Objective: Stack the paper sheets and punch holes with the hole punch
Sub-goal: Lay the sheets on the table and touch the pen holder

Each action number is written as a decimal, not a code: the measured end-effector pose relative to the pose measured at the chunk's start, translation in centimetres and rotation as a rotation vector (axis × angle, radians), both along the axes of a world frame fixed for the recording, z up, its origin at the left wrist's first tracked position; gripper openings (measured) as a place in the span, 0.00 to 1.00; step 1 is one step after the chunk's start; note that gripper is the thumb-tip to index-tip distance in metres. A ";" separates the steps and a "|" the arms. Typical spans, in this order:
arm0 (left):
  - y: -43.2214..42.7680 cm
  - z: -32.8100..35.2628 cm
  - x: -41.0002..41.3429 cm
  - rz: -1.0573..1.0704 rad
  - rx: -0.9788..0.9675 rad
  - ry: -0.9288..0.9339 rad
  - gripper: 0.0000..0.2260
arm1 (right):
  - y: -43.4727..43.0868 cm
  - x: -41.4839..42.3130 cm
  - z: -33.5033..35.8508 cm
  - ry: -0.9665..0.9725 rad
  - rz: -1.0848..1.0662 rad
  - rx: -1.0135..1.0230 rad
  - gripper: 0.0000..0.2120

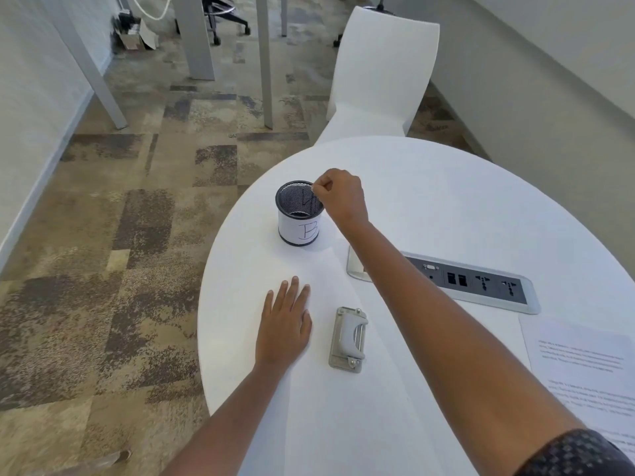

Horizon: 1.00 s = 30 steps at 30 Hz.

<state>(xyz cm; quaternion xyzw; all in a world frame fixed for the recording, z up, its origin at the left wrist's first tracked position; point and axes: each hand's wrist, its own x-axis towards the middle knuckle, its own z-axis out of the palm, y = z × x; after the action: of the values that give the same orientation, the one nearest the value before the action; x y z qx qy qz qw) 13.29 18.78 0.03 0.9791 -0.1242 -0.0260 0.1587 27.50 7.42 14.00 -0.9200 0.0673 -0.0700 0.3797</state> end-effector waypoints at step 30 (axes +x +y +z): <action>-0.1 -0.9 -0.6 0.013 -0.019 -0.030 0.26 | -11.1 -29.3 -11.2 0.365 -0.163 -0.180 0.07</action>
<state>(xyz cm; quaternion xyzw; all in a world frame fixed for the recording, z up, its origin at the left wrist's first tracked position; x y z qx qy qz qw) 12.73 18.64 -0.89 0.9787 -0.1202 -0.0091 0.1662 -1.80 -3.64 2.82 -0.9391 0.2026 0.0616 0.2705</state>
